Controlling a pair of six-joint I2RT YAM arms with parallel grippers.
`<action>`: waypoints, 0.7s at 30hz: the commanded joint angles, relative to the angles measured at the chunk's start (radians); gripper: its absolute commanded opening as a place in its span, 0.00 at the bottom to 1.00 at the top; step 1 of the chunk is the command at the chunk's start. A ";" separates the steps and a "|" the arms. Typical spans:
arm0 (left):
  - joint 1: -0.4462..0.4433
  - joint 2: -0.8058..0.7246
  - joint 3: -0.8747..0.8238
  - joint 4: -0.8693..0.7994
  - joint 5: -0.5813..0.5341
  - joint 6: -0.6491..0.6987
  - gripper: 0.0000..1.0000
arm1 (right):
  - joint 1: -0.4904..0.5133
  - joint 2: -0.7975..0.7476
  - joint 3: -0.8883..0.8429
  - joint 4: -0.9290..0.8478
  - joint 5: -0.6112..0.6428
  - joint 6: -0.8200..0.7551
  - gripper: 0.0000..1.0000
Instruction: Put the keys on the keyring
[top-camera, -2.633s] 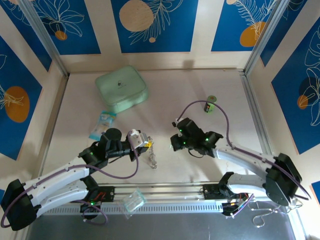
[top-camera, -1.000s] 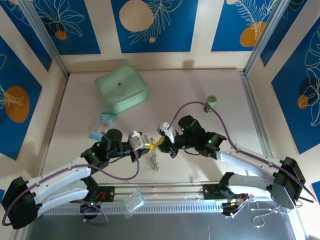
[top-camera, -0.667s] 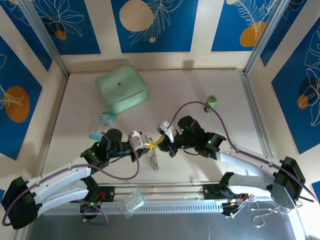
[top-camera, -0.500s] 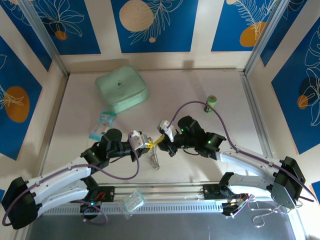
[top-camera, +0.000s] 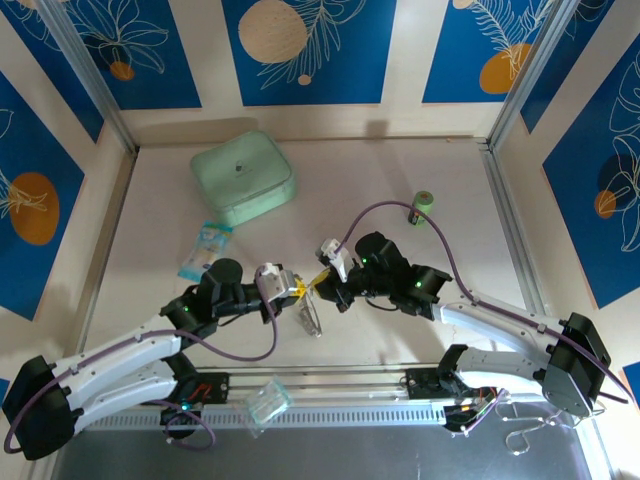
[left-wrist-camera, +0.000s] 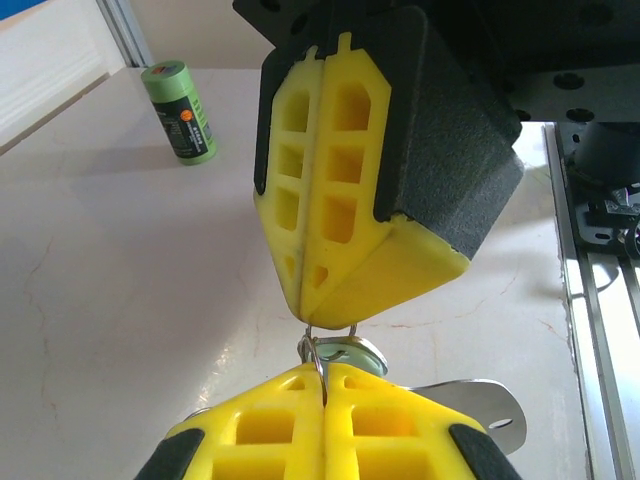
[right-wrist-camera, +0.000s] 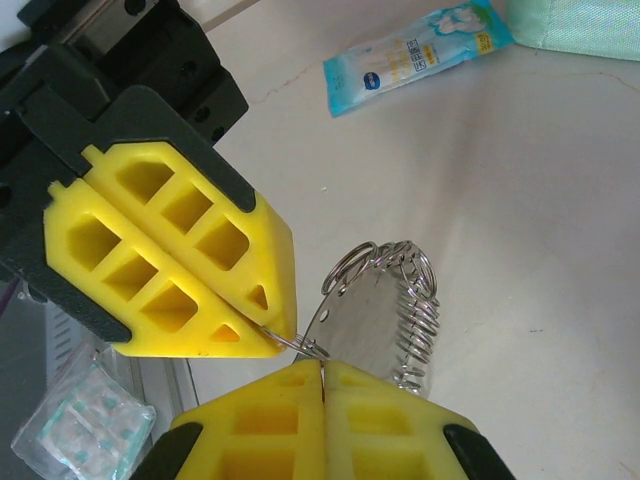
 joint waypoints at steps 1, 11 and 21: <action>0.000 -0.023 -0.012 0.047 0.029 0.020 0.00 | -0.004 0.004 -0.015 0.027 0.028 0.028 0.00; -0.001 -0.031 -0.021 0.073 0.030 0.014 0.00 | -0.013 0.028 -0.010 0.005 -0.006 0.048 0.15; -0.001 -0.012 -0.030 0.163 0.085 -0.074 0.00 | -0.067 -0.142 -0.068 -0.003 -0.062 -0.052 0.42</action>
